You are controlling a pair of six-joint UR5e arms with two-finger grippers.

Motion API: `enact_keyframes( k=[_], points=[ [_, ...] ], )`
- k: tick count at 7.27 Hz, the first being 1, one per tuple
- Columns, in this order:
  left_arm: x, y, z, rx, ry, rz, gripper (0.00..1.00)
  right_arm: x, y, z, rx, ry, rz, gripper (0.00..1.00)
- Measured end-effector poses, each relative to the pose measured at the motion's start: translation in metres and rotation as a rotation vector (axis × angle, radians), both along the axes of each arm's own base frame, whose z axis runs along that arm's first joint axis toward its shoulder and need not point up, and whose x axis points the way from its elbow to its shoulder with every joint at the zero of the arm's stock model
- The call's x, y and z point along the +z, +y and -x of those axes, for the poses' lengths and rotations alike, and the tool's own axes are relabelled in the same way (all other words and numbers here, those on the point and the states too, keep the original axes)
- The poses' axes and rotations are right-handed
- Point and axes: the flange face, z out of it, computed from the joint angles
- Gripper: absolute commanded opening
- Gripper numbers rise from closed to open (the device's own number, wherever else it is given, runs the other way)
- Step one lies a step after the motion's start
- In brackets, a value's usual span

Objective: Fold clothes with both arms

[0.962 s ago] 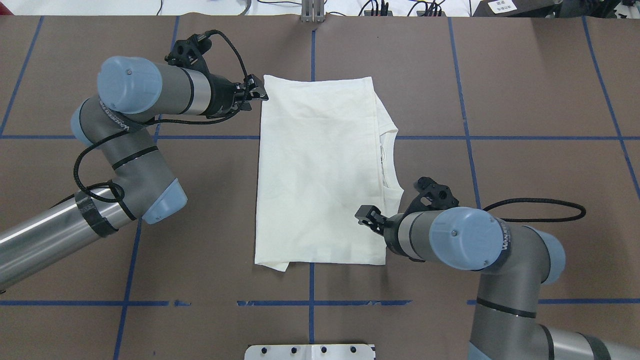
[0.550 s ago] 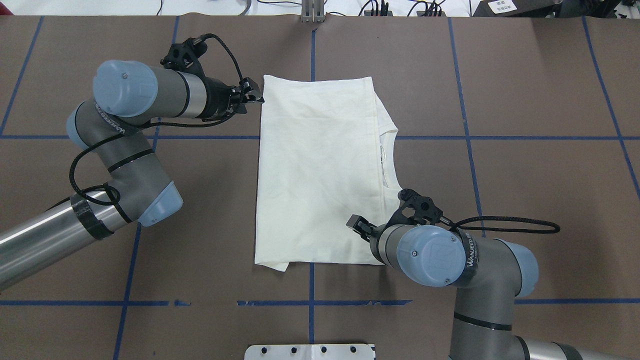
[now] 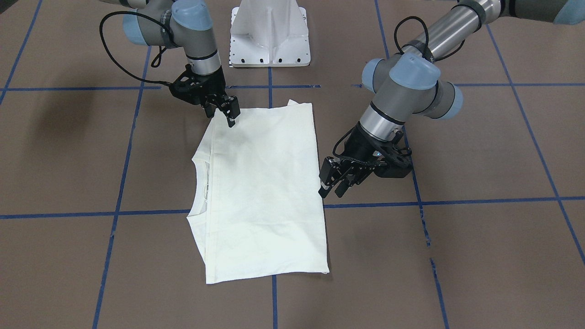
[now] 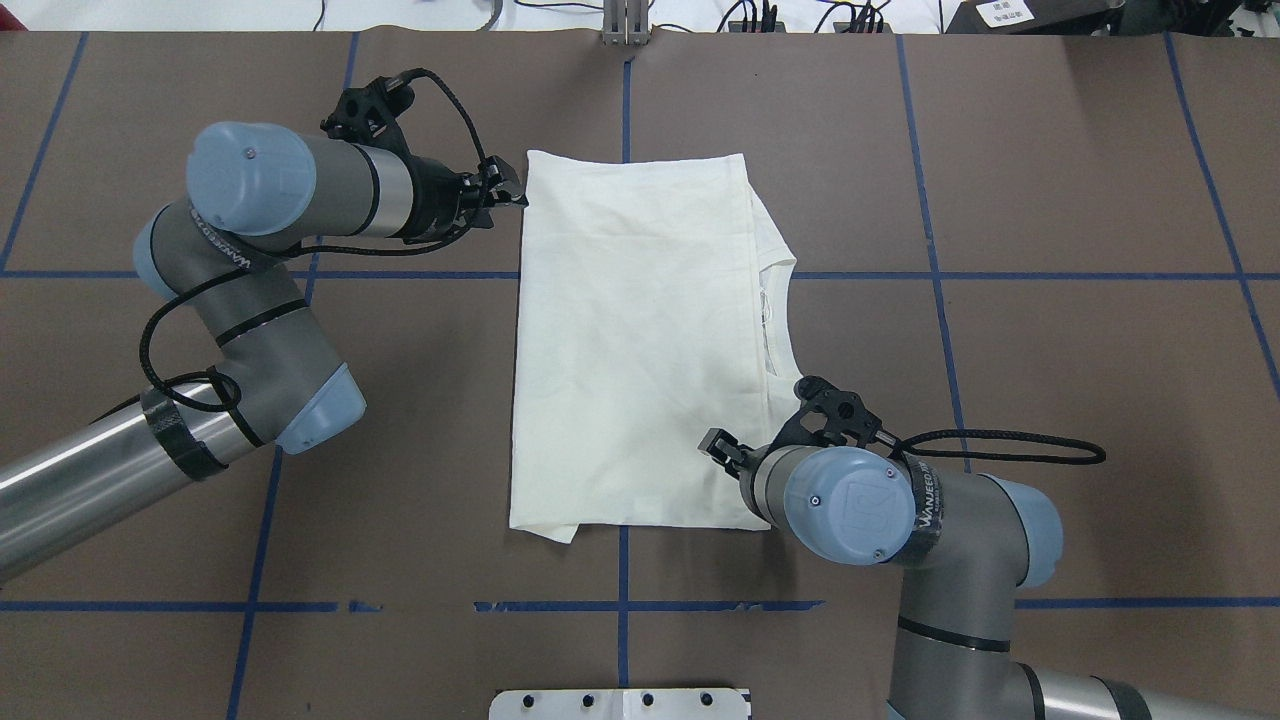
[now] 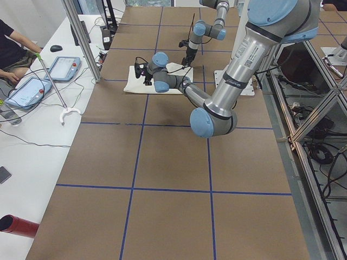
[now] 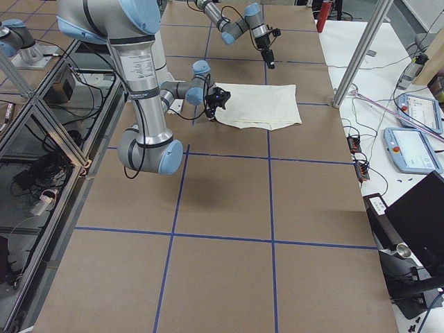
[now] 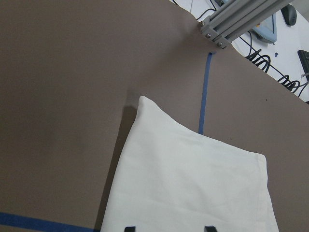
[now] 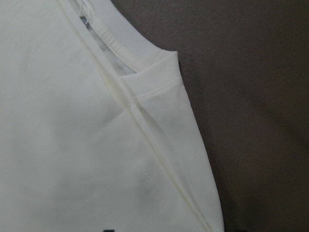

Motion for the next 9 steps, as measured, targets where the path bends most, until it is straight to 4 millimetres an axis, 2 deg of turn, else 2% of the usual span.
enact_keyframes(
  k=[2, 3, 6, 9],
  points=[
    [0.0, 0.0, -0.001, 0.001, -0.001, 0.0, 0.57, 0.004, 0.0, -0.001, 0.0, 0.019, 0.006, 0.12],
    [0.0, 0.0, -0.001, 0.0, 0.0, 0.0, 0.57, 0.006, 0.0, -0.001, 0.001, 0.026, 0.008, 0.0],
    [0.0, 0.0, -0.001, 0.001, -0.001, 0.001, 0.57, 0.005, 0.0, -0.003, 0.002, 0.028, 0.007, 0.0],
    [-0.004, 0.005, -0.001, -0.004, 0.026, 0.038, 0.57, -0.012, 0.004, -0.019, 0.001, 0.006, 0.003, 0.0]
  ],
)
